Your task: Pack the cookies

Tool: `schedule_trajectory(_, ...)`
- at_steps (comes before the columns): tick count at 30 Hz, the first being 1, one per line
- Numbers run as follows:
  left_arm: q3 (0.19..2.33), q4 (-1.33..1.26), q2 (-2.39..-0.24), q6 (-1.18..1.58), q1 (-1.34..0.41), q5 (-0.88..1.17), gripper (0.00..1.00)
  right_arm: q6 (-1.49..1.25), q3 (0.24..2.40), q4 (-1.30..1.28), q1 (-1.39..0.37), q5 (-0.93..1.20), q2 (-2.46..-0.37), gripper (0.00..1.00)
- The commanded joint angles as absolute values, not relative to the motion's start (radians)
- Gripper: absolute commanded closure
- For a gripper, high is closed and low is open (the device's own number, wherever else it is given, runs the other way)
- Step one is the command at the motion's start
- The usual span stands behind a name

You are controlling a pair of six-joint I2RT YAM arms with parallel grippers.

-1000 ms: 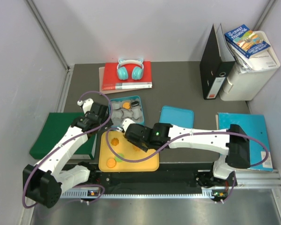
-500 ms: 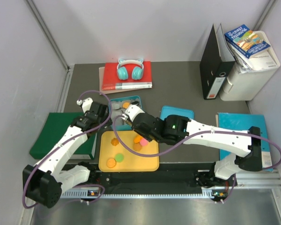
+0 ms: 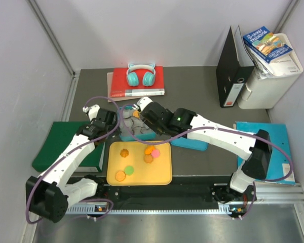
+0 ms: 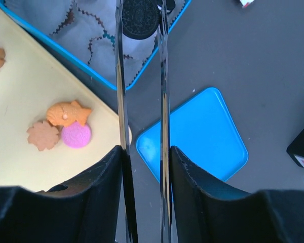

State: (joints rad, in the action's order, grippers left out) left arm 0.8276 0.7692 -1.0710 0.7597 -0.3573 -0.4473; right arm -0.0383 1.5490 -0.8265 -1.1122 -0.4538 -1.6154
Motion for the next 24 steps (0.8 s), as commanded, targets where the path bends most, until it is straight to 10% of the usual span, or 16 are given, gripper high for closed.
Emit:
schedule_trajectory(1, 0.848, 0.742, -1.089, 0.750, -0.347, -0.434, 0.02, -0.005, 1.664, -0.752, -1.097, -0.419, -1.680, 0.60)
schedule_trajectory(24, 0.830, 0.723, -1.098, 0.741, -0.330, -0.403, 0.02, 0.017, 1.732, -0.742, -1.057, -0.361, -1.824, 0.59)
